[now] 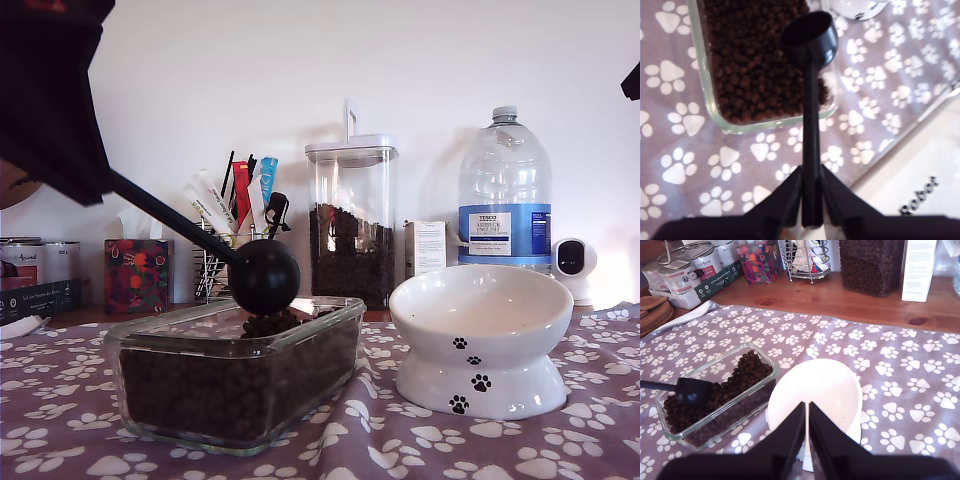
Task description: Measure one spoon of cat food and pour it into the food bowl
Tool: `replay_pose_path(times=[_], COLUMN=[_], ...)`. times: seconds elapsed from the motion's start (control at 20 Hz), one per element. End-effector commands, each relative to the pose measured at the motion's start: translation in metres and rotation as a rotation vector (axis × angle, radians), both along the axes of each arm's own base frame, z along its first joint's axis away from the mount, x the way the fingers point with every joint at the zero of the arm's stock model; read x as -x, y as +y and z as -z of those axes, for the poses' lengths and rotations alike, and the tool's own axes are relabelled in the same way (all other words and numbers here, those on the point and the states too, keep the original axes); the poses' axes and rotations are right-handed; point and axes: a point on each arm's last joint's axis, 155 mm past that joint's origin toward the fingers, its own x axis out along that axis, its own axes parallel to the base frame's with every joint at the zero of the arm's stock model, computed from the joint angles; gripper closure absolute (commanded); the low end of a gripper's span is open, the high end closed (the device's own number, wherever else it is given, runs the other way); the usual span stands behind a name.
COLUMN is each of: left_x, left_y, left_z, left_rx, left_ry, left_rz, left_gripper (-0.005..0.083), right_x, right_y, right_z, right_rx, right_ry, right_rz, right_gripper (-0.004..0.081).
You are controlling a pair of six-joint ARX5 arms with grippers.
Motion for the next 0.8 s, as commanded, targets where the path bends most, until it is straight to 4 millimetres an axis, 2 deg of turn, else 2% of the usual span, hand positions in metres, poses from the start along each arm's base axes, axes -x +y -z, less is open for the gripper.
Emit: replay_pose_path(times=[0.0, 0.15, 0.35, 0.55, 0.75], left_x=[0.001, 0.007, 0.012, 0.013, 0.001], left_y=[0.005, 0.009, -0.002, -0.001, 0.009], left_z=[-0.001, -0.002, 0.001, 0.016, 0.031], left_rx=[-0.014, 0.009, 0.090, 0.082, 0.067], left_ry=[0.052, 0.150, 0.272, 0.376, 0.426], left_rz=[-0.019, -0.038, -0.027, -0.033, -0.080], left_gripper=[0.0795, 0.0795, 0.0795, 0.0795, 0.0795], right_x=[0.000, 0.000, 0.000, 0.000, 0.002], right_y=[0.003, 0.003, 0.003, 0.003, 0.006], right_z=[-0.006, -0.006, -0.006, -0.006, -0.006], right_rx=[-0.008, -0.009, -0.009, -0.009, -0.017], right_ry=[-0.011, -0.012, -0.011, -0.011, -0.009], right_rz=[-0.010, -0.010, -0.010, -0.012, -0.032], right_gripper=[0.0780, 0.0780, 0.0780, 0.0780, 0.0780])
